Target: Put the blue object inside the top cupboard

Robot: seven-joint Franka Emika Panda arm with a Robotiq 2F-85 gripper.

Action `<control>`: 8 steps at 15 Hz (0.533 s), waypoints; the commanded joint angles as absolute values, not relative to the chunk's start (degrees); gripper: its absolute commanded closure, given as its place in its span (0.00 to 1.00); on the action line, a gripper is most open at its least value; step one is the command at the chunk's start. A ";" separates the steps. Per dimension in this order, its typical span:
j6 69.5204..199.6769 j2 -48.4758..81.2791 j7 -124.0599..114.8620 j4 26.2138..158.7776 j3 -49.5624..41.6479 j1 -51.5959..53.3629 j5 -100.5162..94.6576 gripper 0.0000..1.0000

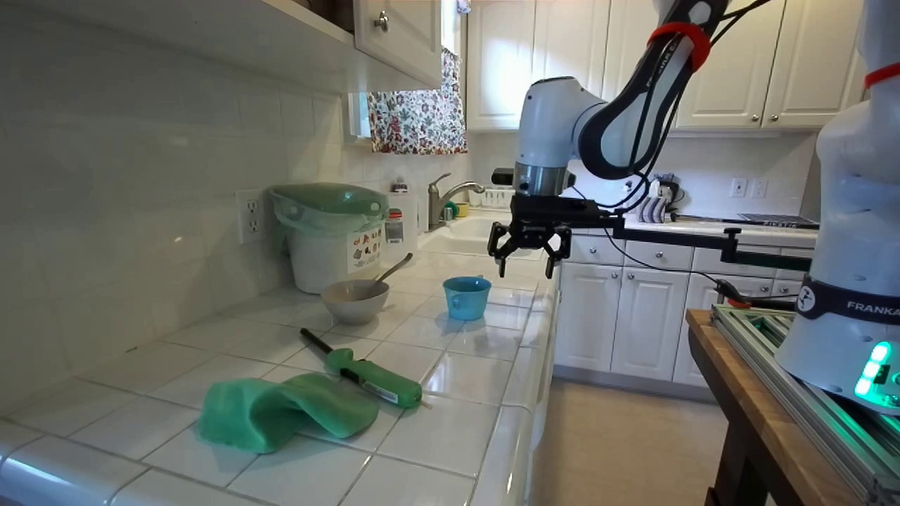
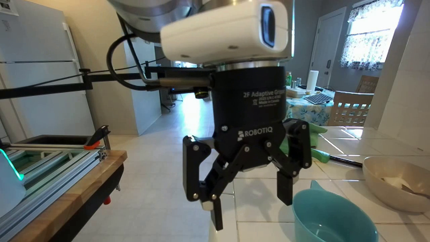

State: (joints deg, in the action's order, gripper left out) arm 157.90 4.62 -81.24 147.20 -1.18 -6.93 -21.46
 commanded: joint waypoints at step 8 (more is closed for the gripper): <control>162.72 10.97 -86.74 143.11 -8.68 0.97 -22.31 0.00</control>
